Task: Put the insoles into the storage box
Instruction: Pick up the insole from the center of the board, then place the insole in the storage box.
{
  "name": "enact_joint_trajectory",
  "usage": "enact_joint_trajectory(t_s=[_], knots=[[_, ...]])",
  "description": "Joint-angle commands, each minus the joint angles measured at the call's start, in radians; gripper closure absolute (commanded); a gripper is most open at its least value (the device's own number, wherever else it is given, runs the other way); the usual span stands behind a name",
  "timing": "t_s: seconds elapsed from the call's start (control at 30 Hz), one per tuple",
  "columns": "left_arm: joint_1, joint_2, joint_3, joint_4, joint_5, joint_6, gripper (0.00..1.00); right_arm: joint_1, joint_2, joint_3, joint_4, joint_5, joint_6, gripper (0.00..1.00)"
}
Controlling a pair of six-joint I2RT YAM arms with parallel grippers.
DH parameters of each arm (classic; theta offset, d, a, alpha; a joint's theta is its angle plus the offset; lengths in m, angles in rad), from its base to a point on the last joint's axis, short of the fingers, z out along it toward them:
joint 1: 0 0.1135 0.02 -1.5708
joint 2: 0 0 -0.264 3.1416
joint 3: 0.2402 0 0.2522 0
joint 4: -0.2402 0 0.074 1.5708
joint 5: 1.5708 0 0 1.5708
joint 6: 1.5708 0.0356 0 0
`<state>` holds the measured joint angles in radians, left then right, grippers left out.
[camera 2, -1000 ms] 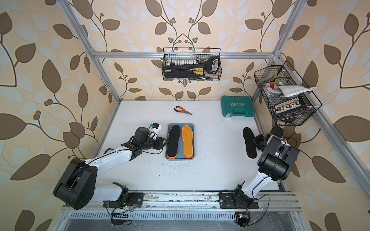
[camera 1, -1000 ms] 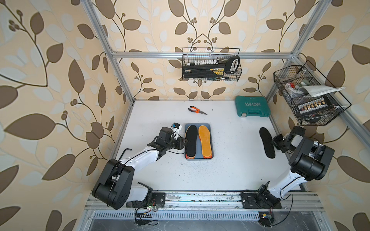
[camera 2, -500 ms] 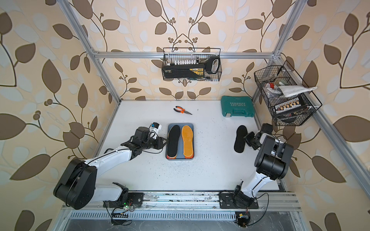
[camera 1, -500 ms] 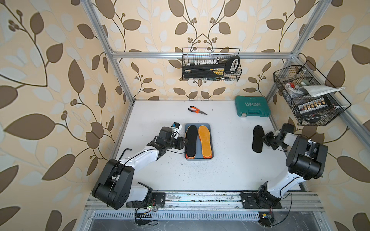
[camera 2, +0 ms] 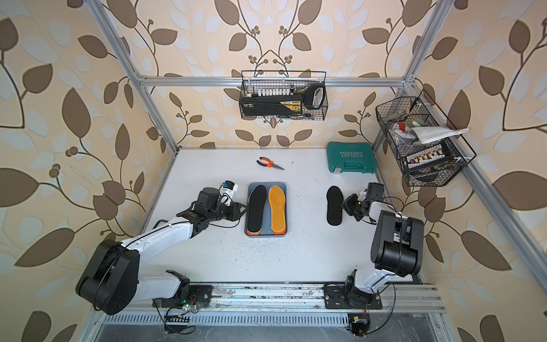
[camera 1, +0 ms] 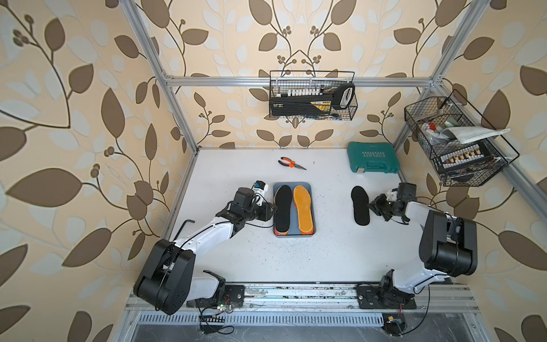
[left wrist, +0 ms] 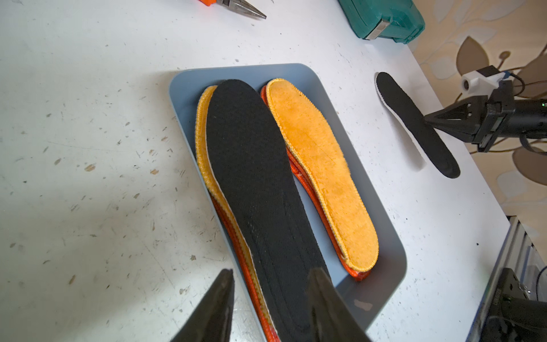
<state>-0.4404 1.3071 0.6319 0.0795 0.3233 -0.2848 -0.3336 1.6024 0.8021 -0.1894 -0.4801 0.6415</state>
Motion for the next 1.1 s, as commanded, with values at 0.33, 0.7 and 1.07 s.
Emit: enact_joint_trajectory(t_s=[0.33,0.7,1.07], knots=[[-0.009,-0.039,-0.002,0.031,0.029,0.025,0.54,0.045,-0.123,-0.018,-0.008,-0.019,0.004,1.0],[-0.008,-0.047,-0.007,0.045,0.054,0.024,0.47,0.113,-0.138,-0.01,0.019,-0.098,0.005,1.0],[-0.009,-0.066,-0.016,0.046,0.051,0.032,0.08,0.246,-0.197,-0.066,0.148,-0.151,0.132,1.0]])
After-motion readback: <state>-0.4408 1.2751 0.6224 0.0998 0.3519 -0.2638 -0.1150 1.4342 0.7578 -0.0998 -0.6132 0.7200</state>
